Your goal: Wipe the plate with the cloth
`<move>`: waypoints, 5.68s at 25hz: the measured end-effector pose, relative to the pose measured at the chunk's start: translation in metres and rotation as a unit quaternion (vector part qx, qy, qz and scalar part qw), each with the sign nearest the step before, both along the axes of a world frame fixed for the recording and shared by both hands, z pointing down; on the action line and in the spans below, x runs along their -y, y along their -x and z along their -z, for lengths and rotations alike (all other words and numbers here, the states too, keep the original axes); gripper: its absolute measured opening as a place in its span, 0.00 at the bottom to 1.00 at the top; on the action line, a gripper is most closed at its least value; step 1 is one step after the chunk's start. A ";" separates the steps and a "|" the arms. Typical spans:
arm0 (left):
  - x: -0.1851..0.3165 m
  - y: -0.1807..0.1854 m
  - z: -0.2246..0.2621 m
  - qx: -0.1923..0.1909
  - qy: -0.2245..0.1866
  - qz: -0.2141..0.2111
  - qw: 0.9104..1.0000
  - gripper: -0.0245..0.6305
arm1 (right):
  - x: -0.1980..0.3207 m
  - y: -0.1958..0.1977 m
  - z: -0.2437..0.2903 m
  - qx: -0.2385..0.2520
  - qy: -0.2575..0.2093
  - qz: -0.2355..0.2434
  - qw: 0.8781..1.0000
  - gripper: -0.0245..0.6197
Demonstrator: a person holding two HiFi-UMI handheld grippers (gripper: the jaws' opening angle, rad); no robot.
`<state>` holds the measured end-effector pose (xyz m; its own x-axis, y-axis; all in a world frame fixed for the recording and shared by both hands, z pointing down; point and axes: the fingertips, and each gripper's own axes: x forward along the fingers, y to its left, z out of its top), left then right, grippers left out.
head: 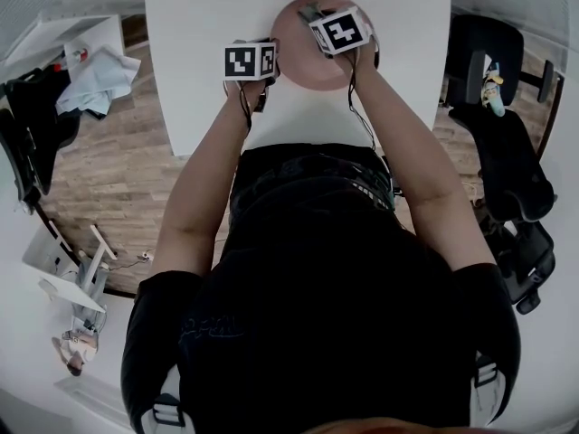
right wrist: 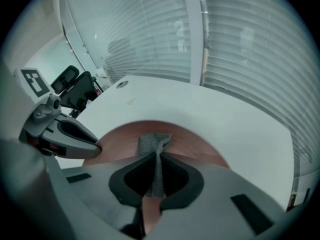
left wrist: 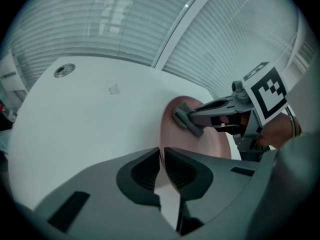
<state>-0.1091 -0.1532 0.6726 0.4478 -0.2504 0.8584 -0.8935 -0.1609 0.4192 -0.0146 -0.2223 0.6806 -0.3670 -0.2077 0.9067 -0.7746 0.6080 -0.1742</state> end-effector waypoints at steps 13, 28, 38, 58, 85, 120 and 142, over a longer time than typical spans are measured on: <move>0.008 -0.005 -0.001 0.003 -0.009 0.023 1.000 0.08 | -0.074 0.057 -0.003 0.036 0.063 0.146 0.987 0.09; 0.008 -0.003 -0.005 0.003 -0.008 0.038 0.999 0.08 | -0.170 0.020 -0.009 0.001 0.145 0.242 0.959 0.09; 0.011 -0.001 -0.005 0.015 -0.011 0.020 1.000 0.08 | -0.131 -0.068 -0.013 -0.106 0.126 0.216 0.962 0.09; 0.010 -0.005 -0.005 0.026 -0.009 -0.017 0.999 0.08 | 0.008 -0.060 -0.007 -0.138 -0.016 0.161 0.977 0.09; 0.015 -0.003 -0.006 0.017 -0.026 0.036 0.999 0.08 | -0.141 -0.042 -0.009 -0.066 0.095 0.293 0.949 0.09; 0.014 0.003 -0.013 -0.018 -0.015 0.114 0.993 0.09 | -0.132 0.071 -0.001 0.032 0.038 0.364 0.930 0.09; 0.017 -0.002 -0.009 0.014 -0.031 0.071 0.997 0.08 | -0.096 -0.095 -0.015 -0.174 0.073 0.295 0.937 0.09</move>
